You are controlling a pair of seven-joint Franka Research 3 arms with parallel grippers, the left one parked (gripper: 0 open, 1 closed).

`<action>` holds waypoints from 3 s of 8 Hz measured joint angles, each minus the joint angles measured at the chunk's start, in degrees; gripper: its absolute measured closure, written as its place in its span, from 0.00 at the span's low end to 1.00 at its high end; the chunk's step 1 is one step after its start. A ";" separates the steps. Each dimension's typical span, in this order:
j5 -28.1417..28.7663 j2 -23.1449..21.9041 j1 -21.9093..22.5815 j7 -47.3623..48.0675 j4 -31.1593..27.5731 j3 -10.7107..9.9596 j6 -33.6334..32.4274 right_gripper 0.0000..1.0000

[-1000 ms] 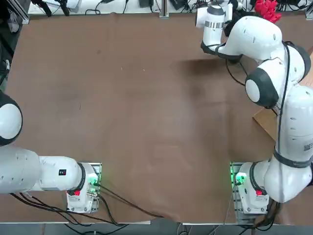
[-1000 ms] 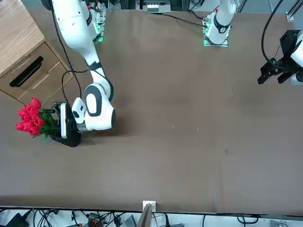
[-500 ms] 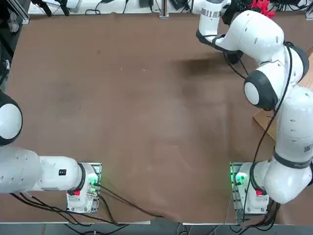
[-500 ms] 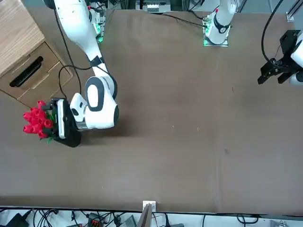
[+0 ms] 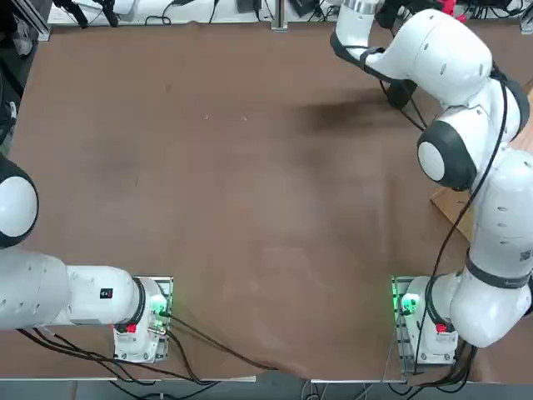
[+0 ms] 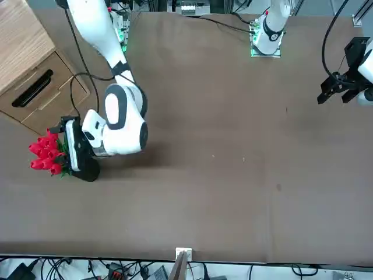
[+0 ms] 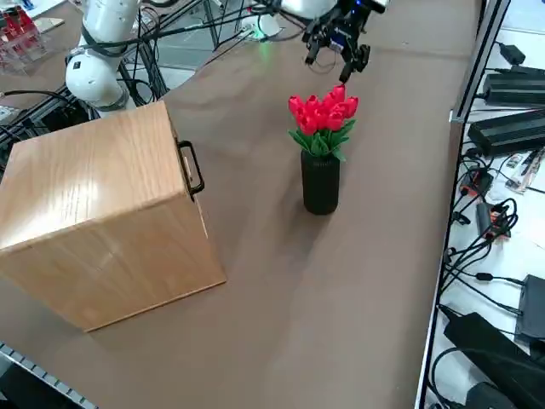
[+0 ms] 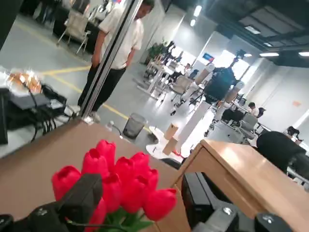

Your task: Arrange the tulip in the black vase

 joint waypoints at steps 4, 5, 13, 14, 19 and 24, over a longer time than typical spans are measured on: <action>8.13 -6.41 -0.55 -20.04 1.22 -0.40 0.48 0.00; 10.47 -8.37 -1.00 -25.82 1.51 -0.54 0.90 0.00; 41.60 -15.99 -13.64 -65.33 4.72 -1.06 6.89 0.00; 48.98 -16.75 -17.21 -69.27 4.73 -1.13 7.19 0.00; 64.63 -19.27 -24.79 -81.30 4.38 -1.16 7.37 0.00; 66.56 -31.27 -28.08 -84.23 -12.72 -0.97 15.33 0.00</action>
